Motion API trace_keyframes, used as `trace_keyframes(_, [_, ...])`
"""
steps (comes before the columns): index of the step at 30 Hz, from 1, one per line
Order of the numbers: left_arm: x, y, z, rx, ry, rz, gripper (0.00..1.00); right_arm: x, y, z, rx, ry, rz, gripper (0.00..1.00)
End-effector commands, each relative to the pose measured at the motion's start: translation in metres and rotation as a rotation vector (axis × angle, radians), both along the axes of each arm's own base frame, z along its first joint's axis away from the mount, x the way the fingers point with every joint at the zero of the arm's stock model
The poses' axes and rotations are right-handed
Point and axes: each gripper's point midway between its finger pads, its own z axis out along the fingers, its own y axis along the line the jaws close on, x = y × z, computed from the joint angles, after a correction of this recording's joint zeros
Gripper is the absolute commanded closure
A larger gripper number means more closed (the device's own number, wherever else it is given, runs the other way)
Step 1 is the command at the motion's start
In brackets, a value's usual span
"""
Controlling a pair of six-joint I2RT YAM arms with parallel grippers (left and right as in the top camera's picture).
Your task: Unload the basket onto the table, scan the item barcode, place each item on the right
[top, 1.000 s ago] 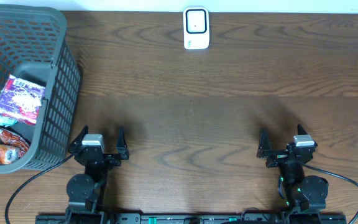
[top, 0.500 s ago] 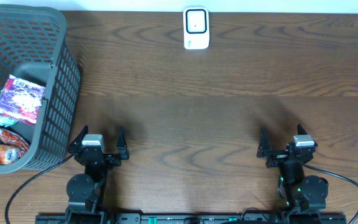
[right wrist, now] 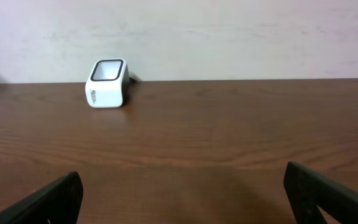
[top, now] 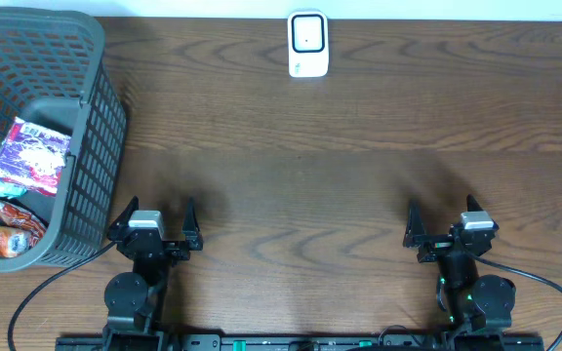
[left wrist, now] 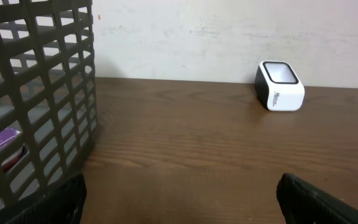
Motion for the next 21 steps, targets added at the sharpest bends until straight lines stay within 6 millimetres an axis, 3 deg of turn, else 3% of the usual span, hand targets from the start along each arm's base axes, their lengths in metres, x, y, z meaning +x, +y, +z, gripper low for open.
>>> trace_keyframes(1, [-0.001,0.006,-0.015,0.003,0.053,0.034,0.02,0.001,-0.003,-0.003,-0.015,0.007,-0.014,0.01])
trace_keyframes(8, [-0.001,0.002,-0.015,-0.018,0.052,0.011,0.02,0.001,-0.003,-0.003,-0.015,0.007,-0.014,0.01])
trace_keyframes(15, [-0.004,-0.032,0.001,-0.056,-0.006,-0.188,0.02,0.001,-0.003,-0.003,-0.015,0.007,-0.014,0.01])
trace_keyframes(21, [-0.004,-0.034,0.015,-0.056,-0.063,-0.198,0.02,0.001,-0.003,-0.003,-0.015,0.007,-0.014,0.01])
